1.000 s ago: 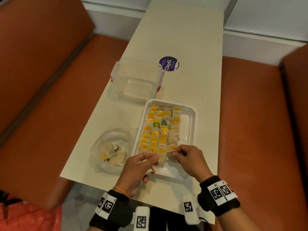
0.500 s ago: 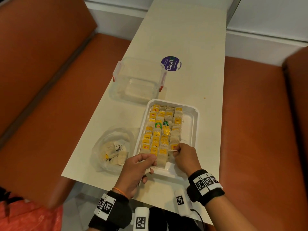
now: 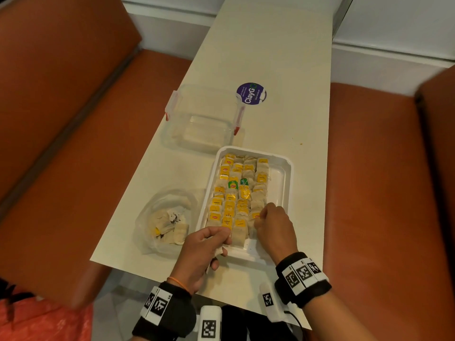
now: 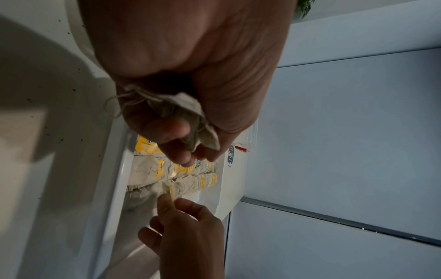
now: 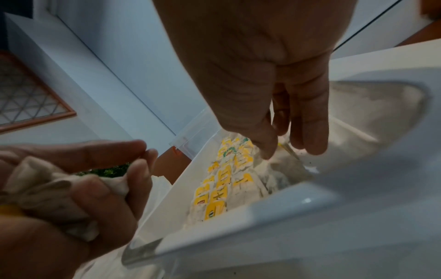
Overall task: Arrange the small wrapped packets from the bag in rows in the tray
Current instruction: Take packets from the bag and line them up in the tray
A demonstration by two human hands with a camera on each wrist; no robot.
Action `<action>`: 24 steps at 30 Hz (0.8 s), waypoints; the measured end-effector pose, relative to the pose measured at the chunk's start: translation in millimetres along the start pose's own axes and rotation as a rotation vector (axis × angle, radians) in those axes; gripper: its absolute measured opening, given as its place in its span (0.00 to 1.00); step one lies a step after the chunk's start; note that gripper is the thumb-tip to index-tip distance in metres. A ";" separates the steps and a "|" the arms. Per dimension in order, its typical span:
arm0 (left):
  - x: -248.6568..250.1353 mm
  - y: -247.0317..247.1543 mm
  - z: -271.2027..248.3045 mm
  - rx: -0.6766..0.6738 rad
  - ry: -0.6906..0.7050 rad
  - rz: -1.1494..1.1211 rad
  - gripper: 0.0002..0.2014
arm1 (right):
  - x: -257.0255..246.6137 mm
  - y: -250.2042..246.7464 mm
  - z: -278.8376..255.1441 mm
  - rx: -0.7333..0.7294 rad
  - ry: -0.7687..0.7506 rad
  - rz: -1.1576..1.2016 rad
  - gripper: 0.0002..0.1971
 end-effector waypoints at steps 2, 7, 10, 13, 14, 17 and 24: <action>2.7 0.9 -0.6 -0.004 -0.016 -0.036 0.11 | 2.0 3.5 2.1 -0.064 -0.020 -0.034 0.06; 9.8 5.2 -3.8 -0.061 -0.049 -0.154 0.18 | 2.1 5.5 1.7 -0.190 -0.033 -0.103 0.13; 12.8 7.0 -4.8 -0.077 -0.052 -0.201 0.20 | -8.7 -7.0 -5.9 -0.164 -0.099 -0.035 0.13; 17.0 9.6 -6.1 -0.105 -0.052 -0.275 0.23 | -28.9 -26.9 -24.1 -0.200 -0.243 0.186 0.14; 18.4 10.3 -6.5 -0.119 -0.052 -0.301 0.24 | -37.2 -33.8 -32.0 -0.234 -0.305 0.238 0.17; 23.5 13.3 -8.7 -0.203 -0.046 -0.363 0.24 | -54.2 -48.4 -50.6 -0.330 -0.459 0.257 0.22; 31.8 22.0 -17.6 -0.366 0.013 -0.333 0.27 | -54.7 -49.1 -52.7 -0.334 -0.475 0.195 0.13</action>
Point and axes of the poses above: each hand's wrist, its own z-axis towards the middle knuckle, its own y-axis out of the palm, x = y × z, the point moved 3 cm from there along z, towards the middle knuckle, and after that the axes turned 12 degrees about z, right-handed, at the moved point
